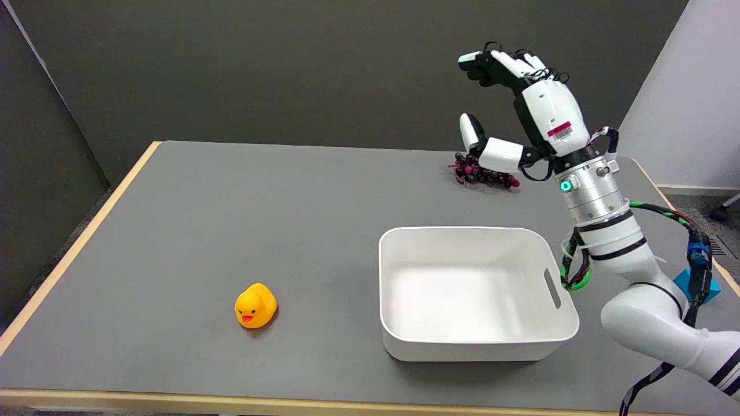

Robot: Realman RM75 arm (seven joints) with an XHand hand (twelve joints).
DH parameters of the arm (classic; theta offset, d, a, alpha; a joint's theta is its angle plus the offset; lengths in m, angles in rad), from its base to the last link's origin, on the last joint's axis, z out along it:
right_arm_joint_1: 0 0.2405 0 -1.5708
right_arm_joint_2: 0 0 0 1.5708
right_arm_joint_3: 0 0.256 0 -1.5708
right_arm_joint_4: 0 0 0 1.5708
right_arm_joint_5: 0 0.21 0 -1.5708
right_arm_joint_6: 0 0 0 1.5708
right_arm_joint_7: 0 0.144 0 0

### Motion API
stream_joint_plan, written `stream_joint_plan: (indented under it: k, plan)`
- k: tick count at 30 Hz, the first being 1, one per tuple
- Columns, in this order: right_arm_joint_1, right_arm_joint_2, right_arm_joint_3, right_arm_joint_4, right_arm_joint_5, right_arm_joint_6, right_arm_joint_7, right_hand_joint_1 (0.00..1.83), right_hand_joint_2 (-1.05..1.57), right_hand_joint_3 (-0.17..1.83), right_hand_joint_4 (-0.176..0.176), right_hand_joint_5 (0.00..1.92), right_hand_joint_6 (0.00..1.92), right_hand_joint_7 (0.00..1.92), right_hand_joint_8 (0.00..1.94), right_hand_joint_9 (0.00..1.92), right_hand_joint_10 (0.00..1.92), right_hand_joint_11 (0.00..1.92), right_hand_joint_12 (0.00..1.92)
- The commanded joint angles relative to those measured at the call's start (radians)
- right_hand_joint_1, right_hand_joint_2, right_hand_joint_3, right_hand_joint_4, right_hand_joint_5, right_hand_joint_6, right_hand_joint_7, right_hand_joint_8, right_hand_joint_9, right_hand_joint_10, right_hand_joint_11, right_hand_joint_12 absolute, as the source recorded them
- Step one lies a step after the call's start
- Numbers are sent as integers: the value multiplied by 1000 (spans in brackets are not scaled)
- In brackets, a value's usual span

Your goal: Pick up the grape.

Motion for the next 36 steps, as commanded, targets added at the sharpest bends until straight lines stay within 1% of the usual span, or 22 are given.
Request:
stream_joint_plan:
  k: [1, 6, 8, 10, 11, 13, 15, 16, 17, 19, 24, 27, 29, 32, 36]
  plan:
    - [-1, -4, 34, -18, 21, -19, 0, 727, 767, 922, 49, 327, 697, 520, 571, 435, 1004, 206, 1356]
    - [12, -13, 56, -21, 21, -46, -6, 725, 768, 921, 49, 325, 688, 520, 570, 434, 1004, 205, 1353]
    - [16, -11, 90, 0, 21, -95, -50, 719, 778, 899, 49, 323, 680, 522, 562, 431, 1006, 205, 1340]
    - [26, -11, 142, 21, 43, -173, -122, 686, 741, 980, 49, 320, 669, 512, 582, 446, 968, 202, 1334]
    - [32, -12, 160, 28, 64, -197, -147, 687, 734, 981, 43, 317, 650, 508, 580, 438, 966, 192, 1327]
    - [58, -11, 190, 26, 155, -256, -216, 703, 730, 958, 34, 314, 613, 506, 568, 421, 975, 178, 1319]
    - [83, -6, 198, 11, 242, -284, -262, 730, 736, 911, 24, 314, 578, 506, 547, 401, 997, 168, 1317]
    - [98, -3, 199, 0, 290, -295, -287, 727, 721, 912, 8, 304, 541, 489, 532, 384, 992, 151, 1306]
    - [123, 2, 200, -19, 347, -308, -323, 725, 712, 913, 0, 296, 520, 479, 523, 373, 988, 141, 1299]
    - [175, 12, 189, -64, 446, -337, -388, 726, 698, 921, -9, 283, 503, 465, 516, 359, 976, 126, 1294]
    - [336, 43, 122, -185, 643, -432, -601, 724, 666, 922, -38, 269, 493, 432, 513, 313, 958, 88, 1279]
    - [430, 49, 63, -259, 732, -501, -751, 712, 663, 900, -52, 273, 487, 426, 513, 296, 966, 82, 1268]
    - [473, 49, 24, -304, 776, -526, -817, 705, 643, 918, -62, 270, 507, 418, 530, 292, 955, 66, 1275]
    - [529, 49, -51, -387, 827, -553, -835, 703, 637, 916, -70, 272, 517, 415, 533, 289, 955, 61, 1276]
    - [596, 49, -147, -483, 840, -583, -835, 696, 635, 915, -72, 276, 525, 414, 534, 284, 954, 55, 1271]
